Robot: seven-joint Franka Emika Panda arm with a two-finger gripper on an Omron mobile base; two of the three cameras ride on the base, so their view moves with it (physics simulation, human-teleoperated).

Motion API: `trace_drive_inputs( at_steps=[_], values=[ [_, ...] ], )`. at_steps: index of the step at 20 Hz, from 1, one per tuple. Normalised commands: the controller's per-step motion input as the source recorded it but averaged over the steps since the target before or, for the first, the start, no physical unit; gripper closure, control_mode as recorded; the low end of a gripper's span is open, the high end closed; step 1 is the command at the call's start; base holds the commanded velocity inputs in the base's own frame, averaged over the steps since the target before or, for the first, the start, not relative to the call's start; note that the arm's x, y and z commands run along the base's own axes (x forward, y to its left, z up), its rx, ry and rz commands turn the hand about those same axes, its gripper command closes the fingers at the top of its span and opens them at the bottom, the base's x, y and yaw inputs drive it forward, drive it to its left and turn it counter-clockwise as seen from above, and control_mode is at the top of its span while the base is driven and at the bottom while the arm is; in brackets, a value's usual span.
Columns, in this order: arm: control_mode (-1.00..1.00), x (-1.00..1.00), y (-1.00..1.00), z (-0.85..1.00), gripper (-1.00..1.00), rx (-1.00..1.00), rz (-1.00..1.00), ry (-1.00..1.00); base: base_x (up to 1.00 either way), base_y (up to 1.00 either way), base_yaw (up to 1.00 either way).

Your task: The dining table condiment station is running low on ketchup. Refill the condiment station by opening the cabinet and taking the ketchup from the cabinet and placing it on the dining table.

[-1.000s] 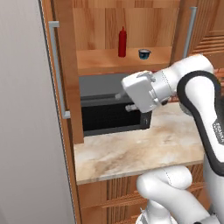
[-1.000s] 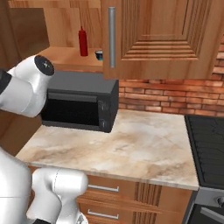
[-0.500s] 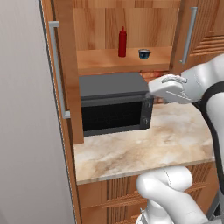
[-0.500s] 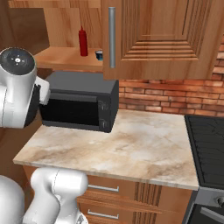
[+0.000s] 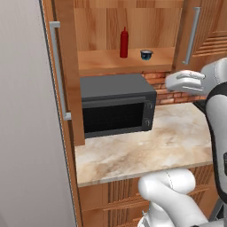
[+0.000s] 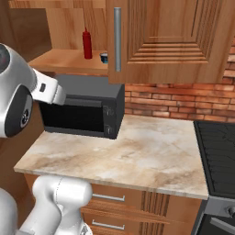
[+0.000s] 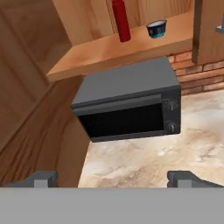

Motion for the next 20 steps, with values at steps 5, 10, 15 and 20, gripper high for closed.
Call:
trace_drive_inputs(
  at_steps=[5,10,15,20],
  values=[
    [-1.0,0.0,-0.37,0.28,-1.0,-0.07,-0.15,-0.09,0.0,0.0,0.0],
    [-1.0,0.0,-0.38,0.28,-1.0,-0.05,-0.1,-0.07,0.0,0.0,0.0],
    [-1.0,0.23,-0.08,0.06,-1.0,-0.04,-0.06,-0.08,0.0,0.0,0.0],
    [-1.0,0.93,0.58,-0.01,-1.0,-0.07,-0.12,0.0,0.0,0.0,0.0]
  ],
)
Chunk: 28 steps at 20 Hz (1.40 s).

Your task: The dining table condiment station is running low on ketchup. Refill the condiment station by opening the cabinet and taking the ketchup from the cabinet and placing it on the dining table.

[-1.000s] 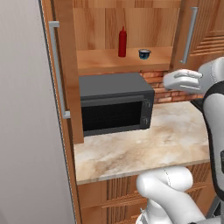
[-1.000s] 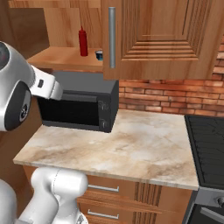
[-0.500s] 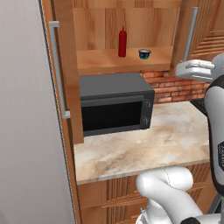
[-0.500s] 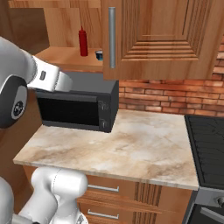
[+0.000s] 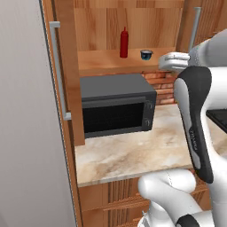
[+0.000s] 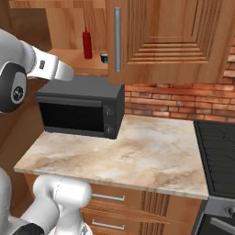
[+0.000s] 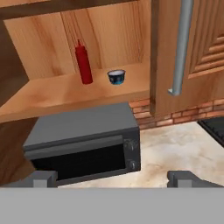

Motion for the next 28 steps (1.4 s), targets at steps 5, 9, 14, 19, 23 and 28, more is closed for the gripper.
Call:
trace_drive_inputs(
  at_steps=[5,9,14,19,23,28],
  values=[
    [-1.0,0.91,0.13,-0.02,-1.0,-0.09,-0.09,-0.01,0.0,0.0,0.0],
    [-1.0,0.64,0.0,0.0,-1.0,-0.16,0.0,-0.12,0.0,0.0,0.0],
    [-1.0,0.44,0.23,0.0,-1.0,-0.18,0.0,-0.15,0.0,0.0,0.0],
    [-1.0,0.16,0.12,0.0,-1.0,-0.03,0.0,-0.01,0.0,0.0,0.0],
    [-1.0,0.08,0.0,0.05,-1.0,0.0,0.03,0.0,0.0,0.0,0.0],
    [-1.0,0.14,0.0,0.02,-1.0,0.0,0.07,0.0,0.0,0.0,0.0]
  ],
)
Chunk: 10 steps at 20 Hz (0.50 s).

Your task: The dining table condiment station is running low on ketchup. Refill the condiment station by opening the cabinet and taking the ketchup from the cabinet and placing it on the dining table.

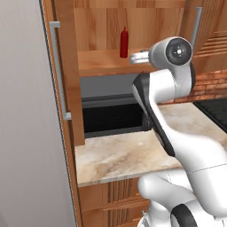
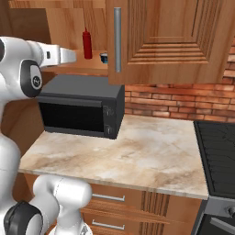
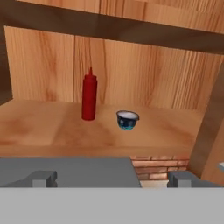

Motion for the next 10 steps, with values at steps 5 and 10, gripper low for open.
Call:
trace_drive_inputs(
  at_steps=[5,10],
  values=[
    [-1.0,0.09,0.02,0.0,-1.0,0.0,0.07,0.0,0.0,0.0,0.0],
    [-1.0,0.01,0.0,0.0,-1.0,0.0,0.01,0.0,0.0,0.0,0.0]
  ],
)
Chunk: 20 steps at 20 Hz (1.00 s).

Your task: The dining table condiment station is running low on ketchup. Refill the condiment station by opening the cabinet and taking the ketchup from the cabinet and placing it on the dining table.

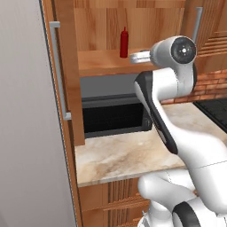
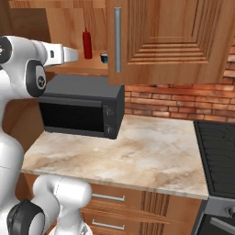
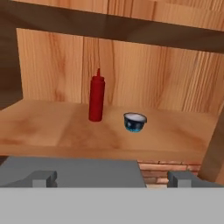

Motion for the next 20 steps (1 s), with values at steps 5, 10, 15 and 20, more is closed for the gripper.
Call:
trace_drive_inputs(
  at_steps=[5,10,15,20],
  values=[
    [-1.0,0.17,0.01,-0.01,-1.0,0.0,0.0,-0.1,0.0,0.0,0.0],
    [-1.0,0.25,0.06,0.0,-1.0,0.0,0.0,-0.12,0.0,0.0,0.0],
    [-1.0,0.29,0.05,0.0,-1.0,0.0,0.0,-0.06,0.0,0.0,0.0],
    [-1.0,0.24,0.04,0.0,-1.0,0.0,0.0,0.0,0.0,0.0,0.0]
  ],
)
